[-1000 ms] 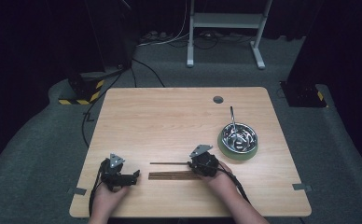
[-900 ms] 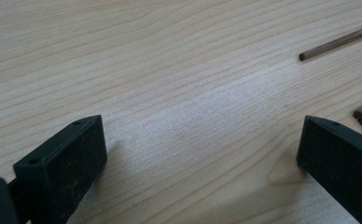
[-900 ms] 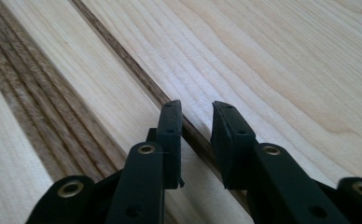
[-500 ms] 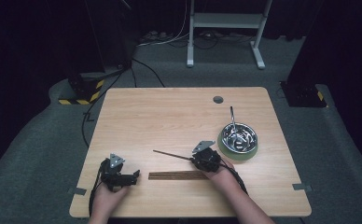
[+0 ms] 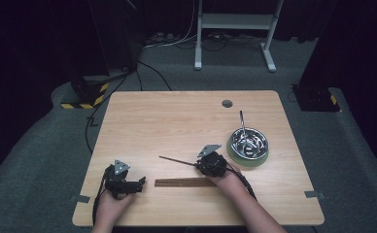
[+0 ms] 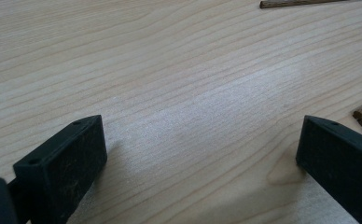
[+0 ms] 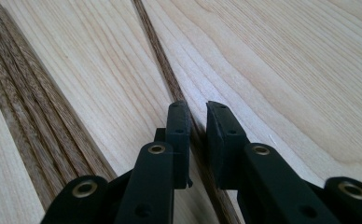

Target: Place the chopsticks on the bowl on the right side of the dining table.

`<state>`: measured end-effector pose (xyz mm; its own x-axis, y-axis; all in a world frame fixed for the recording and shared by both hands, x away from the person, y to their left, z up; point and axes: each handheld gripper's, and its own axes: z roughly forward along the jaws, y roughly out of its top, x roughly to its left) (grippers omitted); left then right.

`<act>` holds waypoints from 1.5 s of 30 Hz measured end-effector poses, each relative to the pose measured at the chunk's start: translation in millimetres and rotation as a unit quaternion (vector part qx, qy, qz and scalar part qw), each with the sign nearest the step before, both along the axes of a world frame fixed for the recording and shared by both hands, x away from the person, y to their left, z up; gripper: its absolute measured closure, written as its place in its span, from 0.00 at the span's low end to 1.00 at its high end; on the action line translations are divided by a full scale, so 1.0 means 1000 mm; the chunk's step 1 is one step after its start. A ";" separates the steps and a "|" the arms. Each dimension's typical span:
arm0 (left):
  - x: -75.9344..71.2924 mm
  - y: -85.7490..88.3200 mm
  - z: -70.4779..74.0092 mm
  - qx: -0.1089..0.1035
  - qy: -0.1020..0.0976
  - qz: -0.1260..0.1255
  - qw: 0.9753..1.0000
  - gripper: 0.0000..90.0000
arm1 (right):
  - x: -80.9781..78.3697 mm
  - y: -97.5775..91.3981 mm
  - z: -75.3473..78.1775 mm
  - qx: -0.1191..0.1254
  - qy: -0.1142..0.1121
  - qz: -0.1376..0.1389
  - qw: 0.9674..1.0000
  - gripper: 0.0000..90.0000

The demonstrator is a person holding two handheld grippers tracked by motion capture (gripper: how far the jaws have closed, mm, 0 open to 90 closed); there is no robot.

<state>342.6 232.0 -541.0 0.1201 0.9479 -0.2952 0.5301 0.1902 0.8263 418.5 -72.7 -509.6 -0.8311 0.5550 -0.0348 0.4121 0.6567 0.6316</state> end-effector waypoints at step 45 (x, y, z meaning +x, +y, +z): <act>0.000 0.000 0.000 -0.001 -0.001 0.000 1.000 0.02 | 0.000 -0.007 0.000 -0.006 -0.010 0.033 0.999 0.92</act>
<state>342.8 231.8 -541.0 0.1204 0.9471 -0.2976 0.5279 0.1928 0.8271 418.1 -79.4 -509.6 -0.8654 0.4976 -0.0581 0.3543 0.6898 0.6314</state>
